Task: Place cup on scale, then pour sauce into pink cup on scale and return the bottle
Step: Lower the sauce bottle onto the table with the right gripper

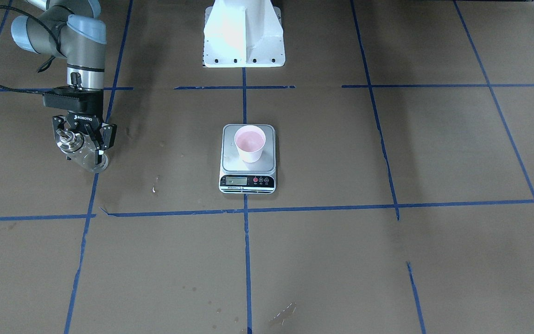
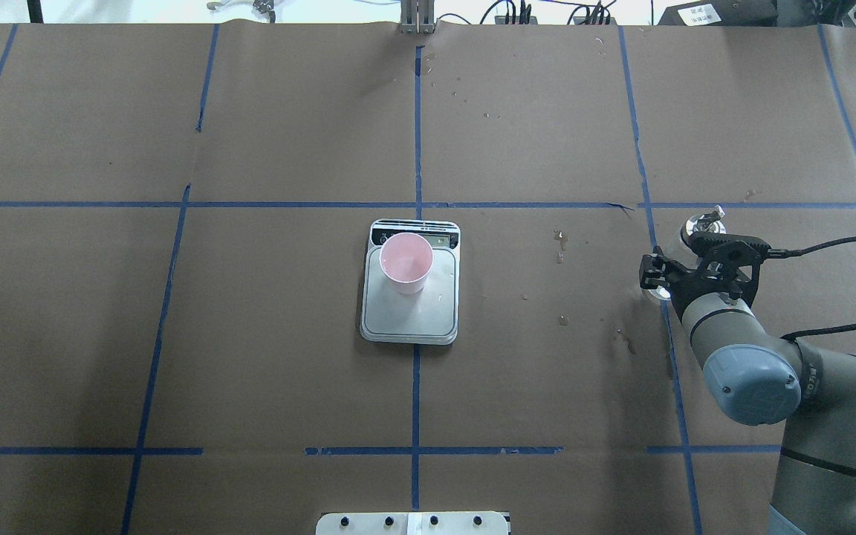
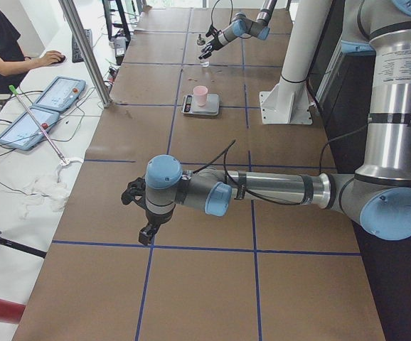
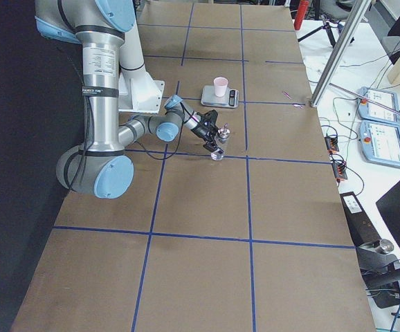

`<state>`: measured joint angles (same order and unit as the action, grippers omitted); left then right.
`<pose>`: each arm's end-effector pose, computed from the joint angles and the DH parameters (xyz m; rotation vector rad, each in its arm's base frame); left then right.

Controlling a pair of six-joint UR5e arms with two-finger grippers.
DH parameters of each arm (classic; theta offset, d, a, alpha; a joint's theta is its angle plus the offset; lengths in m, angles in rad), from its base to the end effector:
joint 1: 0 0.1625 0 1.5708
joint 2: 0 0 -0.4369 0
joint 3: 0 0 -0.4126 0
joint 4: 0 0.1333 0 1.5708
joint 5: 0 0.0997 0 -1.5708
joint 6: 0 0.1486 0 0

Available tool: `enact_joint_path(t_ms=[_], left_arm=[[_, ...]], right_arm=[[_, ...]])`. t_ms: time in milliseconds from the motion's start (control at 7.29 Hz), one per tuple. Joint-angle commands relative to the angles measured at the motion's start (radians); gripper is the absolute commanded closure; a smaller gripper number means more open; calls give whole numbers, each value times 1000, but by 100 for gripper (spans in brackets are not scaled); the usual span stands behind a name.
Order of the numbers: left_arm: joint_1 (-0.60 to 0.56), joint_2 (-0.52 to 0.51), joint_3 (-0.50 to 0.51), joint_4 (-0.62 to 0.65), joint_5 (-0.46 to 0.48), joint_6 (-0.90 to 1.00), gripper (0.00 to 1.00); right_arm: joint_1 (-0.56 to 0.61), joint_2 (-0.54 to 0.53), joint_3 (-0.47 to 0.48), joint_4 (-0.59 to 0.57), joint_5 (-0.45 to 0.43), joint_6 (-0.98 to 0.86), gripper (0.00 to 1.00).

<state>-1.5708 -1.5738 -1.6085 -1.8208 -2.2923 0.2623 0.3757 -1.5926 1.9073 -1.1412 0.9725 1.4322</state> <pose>-0.0352 -0.5411 0.6609 0.3711 0.6772 0.3541 -0.4221 -0.3998 0.4944 0.7398 -0.5565 0.4425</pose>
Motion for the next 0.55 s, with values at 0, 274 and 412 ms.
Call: enact_joint_path(t_ms=[0,274,412], left_arm=[[0,0,-1,0,1,0,0],[0,-2,-1,0,1,-2,0],[0,-2,1,0,1,0,0]], right_arm=[[2,-1,-1,0,5,-4,53],[2,-1,3,0,3,-6,16],[2,-1,1,0,3,-6,11]])
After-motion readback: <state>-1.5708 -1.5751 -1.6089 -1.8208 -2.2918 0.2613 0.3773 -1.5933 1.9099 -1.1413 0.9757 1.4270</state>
